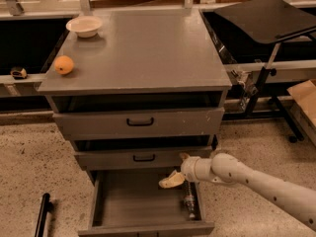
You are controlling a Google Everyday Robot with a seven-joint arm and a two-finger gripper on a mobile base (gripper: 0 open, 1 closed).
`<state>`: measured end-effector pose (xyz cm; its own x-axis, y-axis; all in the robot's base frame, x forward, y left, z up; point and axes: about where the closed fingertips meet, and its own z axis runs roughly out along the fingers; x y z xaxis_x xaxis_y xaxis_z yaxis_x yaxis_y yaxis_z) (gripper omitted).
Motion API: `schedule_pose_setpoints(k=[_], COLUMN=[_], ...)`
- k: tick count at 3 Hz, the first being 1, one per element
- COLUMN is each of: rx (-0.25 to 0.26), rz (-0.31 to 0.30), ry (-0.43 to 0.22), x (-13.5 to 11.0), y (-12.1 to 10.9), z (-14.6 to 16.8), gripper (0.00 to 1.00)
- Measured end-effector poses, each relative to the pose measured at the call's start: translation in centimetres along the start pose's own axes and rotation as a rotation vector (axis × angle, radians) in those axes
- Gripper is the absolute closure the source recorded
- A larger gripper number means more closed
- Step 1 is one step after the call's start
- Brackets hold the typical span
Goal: Pick water bottle from bottom drawer and place on counter
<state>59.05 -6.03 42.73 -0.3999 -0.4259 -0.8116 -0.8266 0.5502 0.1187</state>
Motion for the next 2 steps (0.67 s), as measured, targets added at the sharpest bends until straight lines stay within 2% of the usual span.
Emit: schedule_pose_setpoints(k=[1, 2], rx=[0.0, 0.008], rz=[0.0, -0.015], ry=[0.0, 0.079], x=[0.1, 2.8], y=[0.2, 0.5], z=[-0.1, 0.4], gripper=[0.1, 0.06])
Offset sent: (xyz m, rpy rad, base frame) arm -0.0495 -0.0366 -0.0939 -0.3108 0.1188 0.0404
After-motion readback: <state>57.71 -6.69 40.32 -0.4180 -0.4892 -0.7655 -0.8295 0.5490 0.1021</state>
